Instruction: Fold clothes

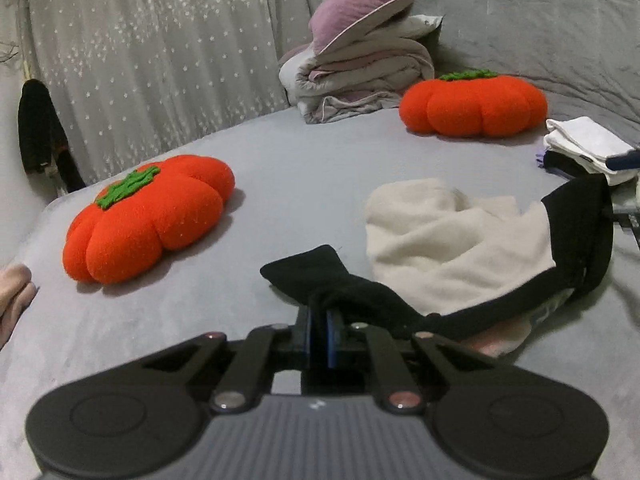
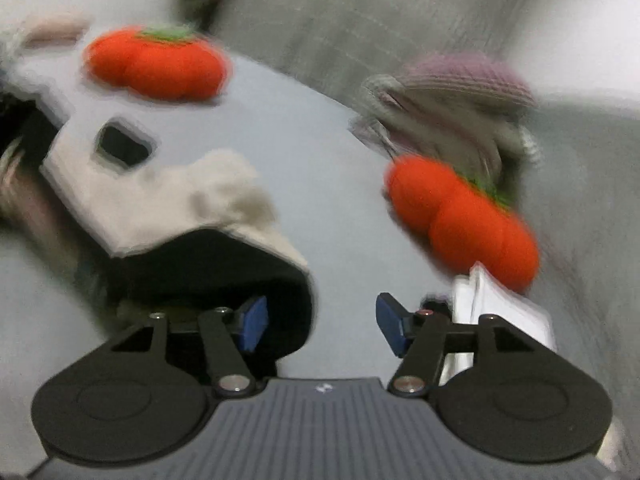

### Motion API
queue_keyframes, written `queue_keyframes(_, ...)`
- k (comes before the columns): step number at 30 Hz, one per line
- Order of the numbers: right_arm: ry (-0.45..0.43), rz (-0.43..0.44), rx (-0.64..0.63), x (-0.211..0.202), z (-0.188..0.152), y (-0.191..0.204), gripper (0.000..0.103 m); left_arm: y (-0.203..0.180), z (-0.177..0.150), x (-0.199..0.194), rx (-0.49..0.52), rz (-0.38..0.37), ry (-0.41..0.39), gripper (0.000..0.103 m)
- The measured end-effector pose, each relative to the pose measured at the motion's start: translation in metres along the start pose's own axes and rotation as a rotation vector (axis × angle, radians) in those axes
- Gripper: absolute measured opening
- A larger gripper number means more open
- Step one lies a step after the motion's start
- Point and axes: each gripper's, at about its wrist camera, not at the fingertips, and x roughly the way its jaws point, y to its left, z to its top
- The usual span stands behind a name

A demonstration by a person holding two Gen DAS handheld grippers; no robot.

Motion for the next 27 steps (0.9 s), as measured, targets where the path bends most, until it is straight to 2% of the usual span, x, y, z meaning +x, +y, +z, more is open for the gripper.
queue_keyframes(2,-0.084,0.056,-0.179,-0.013,-0.008,0.025,0.064,0.004,0.001,0.004,-0.027,0.004,0.022,0.009)
queue_keyframes(3,-0.11,0.083,-0.229,-0.014,-0.011,0.035,0.064,0.007,0.001,0.006,-0.041,0.007,0.033,0.011)
queue_keyframes(5,-0.106,0.125,-0.284,-0.009,-0.011,0.05,0.062,0.011,0.001,0.01,-0.066,0.011,0.055,0.013)
queue_keyframes(7,-0.075,0.162,-0.297,0.0,-0.009,0.056,0.056,0.006,0.0,0.005,-0.017,0.003,0.049,0.017)
queue_keyframes(9,-0.055,0.192,-0.283,0.007,-0.008,0.058,0.036,0.006,0.0,-0.001,0.002,-0.014,0.038,0.028)
queue_keyframes(10,-0.058,0.193,-0.278,0.008,-0.008,0.058,0.033,0.008,0.001,-0.004,0.0,-0.029,0.032,0.036)
queue_keyframes(11,-0.061,0.194,-0.272,0.01,-0.008,0.057,0.03,0.011,0.001,-0.005,-0.01,-0.043,0.028,0.041)
queue_keyframes(13,-0.075,0.179,-0.256,0.012,-0.005,0.056,0.028,0.013,0.002,-0.012,0.005,-0.045,0.011,0.044)
queue_keyframes(15,-0.091,0.166,-0.222,0.013,-0.001,0.051,0.019,0.011,0.0,-0.02,0.062,-0.043,-0.019,0.049)
queue_keyframes(17,-0.103,0.169,-0.158,0.012,0.005,0.044,0.013,0.005,-0.002,-0.024,0.119,-0.079,-0.036,0.057)
queue_keyframes(19,-0.116,0.187,-0.082,0.011,0.012,0.035,0.013,-0.004,-0.006,-0.024,0.178,-0.112,-0.039,0.057)
queue_keyframes(23,-0.129,0.259,0.037,0.003,0.02,0.021,0.013,-0.016,-0.007,-0.014,0.227,-0.144,-0.037,0.057)
queue_keyframes(27,-0.126,0.275,0.059,0.002,0.021,0.023,0.013,-0.016,-0.009,0.003,0.221,-0.217,-0.016,0.057)
